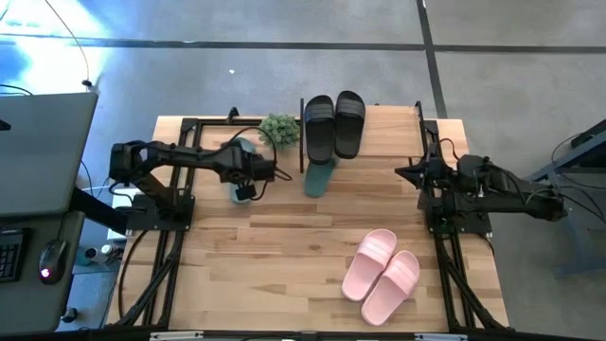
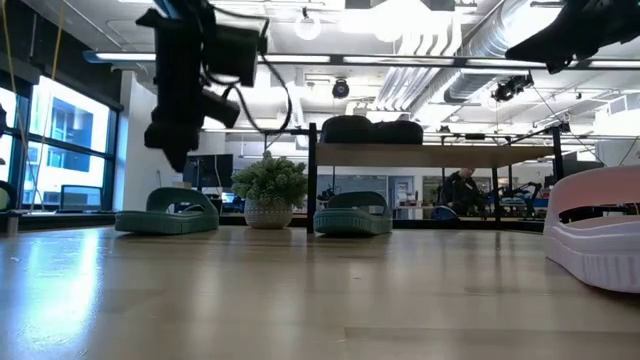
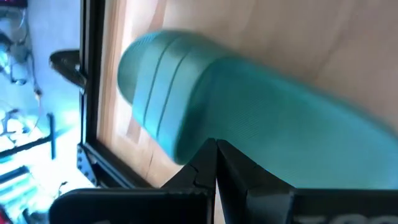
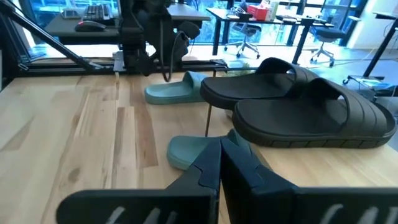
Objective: Pick and place slides into the shelf
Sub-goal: Put the green slide under the shelf
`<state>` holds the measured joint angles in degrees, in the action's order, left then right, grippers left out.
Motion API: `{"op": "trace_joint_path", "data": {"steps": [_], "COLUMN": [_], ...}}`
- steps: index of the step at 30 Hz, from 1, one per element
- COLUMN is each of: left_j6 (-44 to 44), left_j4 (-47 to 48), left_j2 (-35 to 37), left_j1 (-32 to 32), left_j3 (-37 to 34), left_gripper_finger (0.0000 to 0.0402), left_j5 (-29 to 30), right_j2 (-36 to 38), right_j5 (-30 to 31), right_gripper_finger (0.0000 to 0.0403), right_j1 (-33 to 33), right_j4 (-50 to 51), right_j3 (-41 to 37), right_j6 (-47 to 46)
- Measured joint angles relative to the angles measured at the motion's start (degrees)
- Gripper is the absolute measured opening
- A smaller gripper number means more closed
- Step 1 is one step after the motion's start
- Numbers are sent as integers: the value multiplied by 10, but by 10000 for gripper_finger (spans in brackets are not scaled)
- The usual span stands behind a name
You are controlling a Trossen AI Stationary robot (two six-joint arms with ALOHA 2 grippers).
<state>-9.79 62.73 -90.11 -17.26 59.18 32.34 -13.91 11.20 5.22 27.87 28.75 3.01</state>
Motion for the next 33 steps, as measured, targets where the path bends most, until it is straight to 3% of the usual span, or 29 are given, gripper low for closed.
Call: {"op": "trace_joint_path", "data": {"steps": [8, 16, 22, 33], "left_j6": [25, 27, 81, 126], "left_j4": [-17, -17, -49, -117], "left_j2": [0, 0, 0, 0], "left_j1": [-7, -7, -7, -7], "left_j3": [-14, -14, -22, -84], "left_gripper_finger": [22, 126, 182, 187], "left_j5": [-17, 23, 37, 120], "right_j2": [-4, -4, -4, -4], "right_j5": [2, 1, 1, -1], "right_gripper_finger": [0, 0, 0, 0], "right_j1": [0, 0, 0, 0], "right_j4": [0, 0, 0, 2], "right_j3": [0, 0, 0, 0], "right_j6": [0, 0, 3, 4]}}
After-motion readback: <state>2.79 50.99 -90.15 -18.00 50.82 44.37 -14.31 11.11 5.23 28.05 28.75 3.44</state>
